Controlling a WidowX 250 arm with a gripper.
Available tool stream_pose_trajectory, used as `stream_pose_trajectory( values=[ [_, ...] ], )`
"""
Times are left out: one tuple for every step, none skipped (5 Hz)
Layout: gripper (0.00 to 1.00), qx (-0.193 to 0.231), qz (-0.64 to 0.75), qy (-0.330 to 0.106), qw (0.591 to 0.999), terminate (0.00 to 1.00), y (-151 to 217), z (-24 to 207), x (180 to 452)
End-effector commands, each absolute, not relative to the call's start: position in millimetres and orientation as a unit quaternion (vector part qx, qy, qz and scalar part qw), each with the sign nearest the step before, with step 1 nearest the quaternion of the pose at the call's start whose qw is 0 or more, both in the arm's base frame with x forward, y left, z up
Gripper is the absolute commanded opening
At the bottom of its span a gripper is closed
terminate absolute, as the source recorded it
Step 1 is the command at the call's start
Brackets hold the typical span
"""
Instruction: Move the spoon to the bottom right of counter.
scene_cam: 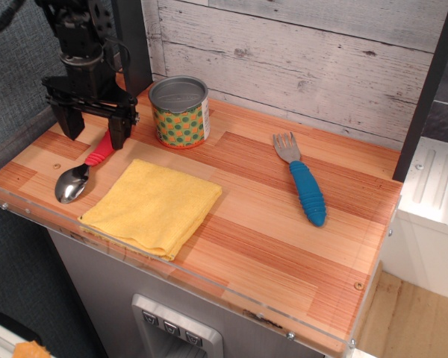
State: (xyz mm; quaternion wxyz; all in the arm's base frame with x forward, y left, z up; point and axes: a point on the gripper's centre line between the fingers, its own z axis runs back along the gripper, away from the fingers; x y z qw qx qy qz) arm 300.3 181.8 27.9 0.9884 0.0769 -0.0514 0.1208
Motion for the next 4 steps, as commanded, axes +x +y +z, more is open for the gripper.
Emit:
stream_pose_trajectory(
  values=[
    [1.0,0.091,0.122,-0.063,0.986,0.0,186.6,31.3,309.6],
    [1.0,0.09,0.13,-0.058,0.986,0.0,187.6,27.5,310.5],
    [1.0,0.091,0.13,-0.057,0.986,0.0,186.8,25.8,311.1],
    [0.0,0.093,0.129,-0.055,0.986,0.0,186.1,25.5,310.9]
  ],
)
